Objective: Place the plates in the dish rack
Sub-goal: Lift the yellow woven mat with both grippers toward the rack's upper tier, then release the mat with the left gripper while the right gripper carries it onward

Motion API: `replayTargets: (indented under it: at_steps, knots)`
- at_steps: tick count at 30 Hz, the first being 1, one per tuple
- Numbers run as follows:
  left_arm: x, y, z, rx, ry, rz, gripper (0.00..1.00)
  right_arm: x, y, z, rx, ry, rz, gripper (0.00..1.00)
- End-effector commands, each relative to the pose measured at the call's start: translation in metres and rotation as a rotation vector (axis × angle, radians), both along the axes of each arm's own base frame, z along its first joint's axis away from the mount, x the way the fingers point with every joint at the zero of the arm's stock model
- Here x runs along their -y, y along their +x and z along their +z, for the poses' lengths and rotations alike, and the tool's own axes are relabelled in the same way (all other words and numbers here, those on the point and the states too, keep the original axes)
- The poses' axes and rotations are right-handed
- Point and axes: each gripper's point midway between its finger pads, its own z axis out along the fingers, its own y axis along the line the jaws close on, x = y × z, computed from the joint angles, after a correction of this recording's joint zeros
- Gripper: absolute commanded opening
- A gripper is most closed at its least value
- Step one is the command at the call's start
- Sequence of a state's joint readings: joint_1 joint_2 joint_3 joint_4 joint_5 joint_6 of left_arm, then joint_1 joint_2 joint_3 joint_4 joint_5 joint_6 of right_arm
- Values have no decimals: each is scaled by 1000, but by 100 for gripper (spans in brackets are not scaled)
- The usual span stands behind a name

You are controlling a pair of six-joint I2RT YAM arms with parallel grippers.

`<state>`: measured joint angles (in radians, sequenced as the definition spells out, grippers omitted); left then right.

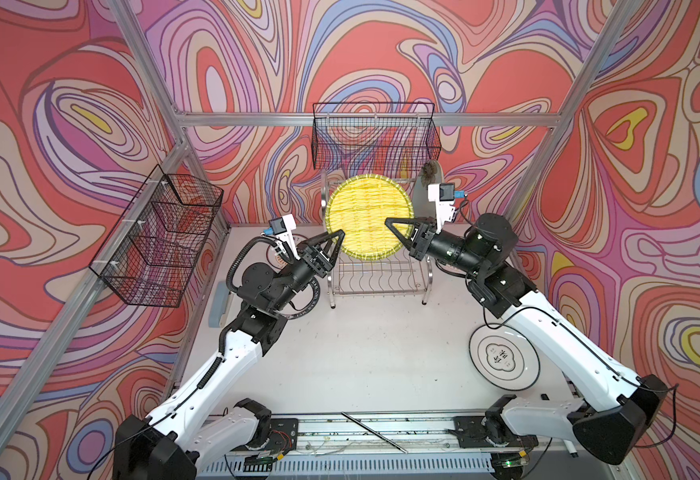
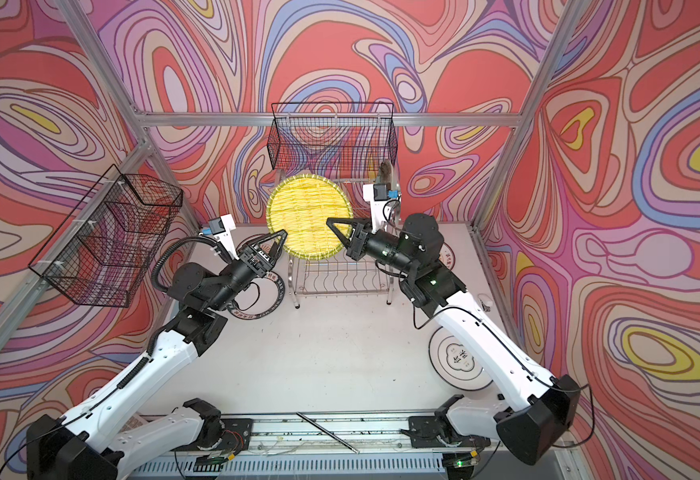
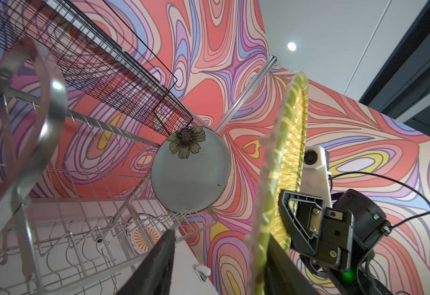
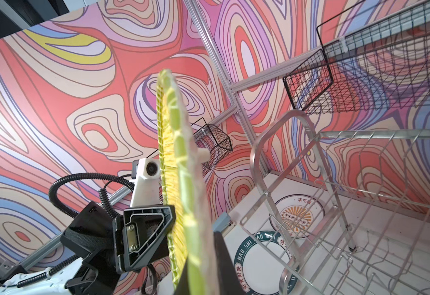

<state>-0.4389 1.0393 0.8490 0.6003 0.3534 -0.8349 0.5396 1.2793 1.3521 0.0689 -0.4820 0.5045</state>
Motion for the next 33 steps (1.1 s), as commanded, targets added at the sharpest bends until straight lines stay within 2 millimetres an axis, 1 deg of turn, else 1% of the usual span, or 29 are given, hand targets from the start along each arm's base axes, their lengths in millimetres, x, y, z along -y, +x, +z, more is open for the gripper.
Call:
replayTargets:
  at_steps: [1, 6, 9, 13, 16, 18, 20, 22, 26, 30, 33]
  knots:
    - [-8, -6, 8, 20, 58, 65, 57, 14, -7, 36, 123, -8, -73, 0]
    - [-15, -9, 2, -16, 183, 179, 58, 24, -1, 56, 175, -50, -158, 0]
    - [-23, -9, -1, -38, 257, 273, 59, 29, 7, 63, 183, -66, -216, 0]
    - [-29, -8, -6, -67, 337, 342, 59, 37, 19, 66, 184, -87, -324, 0]
    - [-30, -7, -7, -78, 369, 366, 58, 40, 27, 65, 185, -118, -435, 0]
    - [-29, -5, -9, -89, 396, 383, 58, 37, 30, 64, 192, -151, -505, 0]
    - [-26, -3, -9, -101, 437, 402, 58, 34, 32, 64, 202, -183, -579, 0]
    - [-19, -2, -10, -107, 485, 406, 58, 33, 38, 63, 196, -203, -643, 0]
    - [-3, -3, -9, -94, 565, 393, 58, 38, 50, 55, 176, -247, -781, 0]
    - [-1, -6, -8, -82, 573, 390, 58, 46, 61, 45, 153, -282, -885, 0]
    - [0, -9, -5, -69, 547, 376, 59, 53, 68, 39, 138, -307, -956, 0]
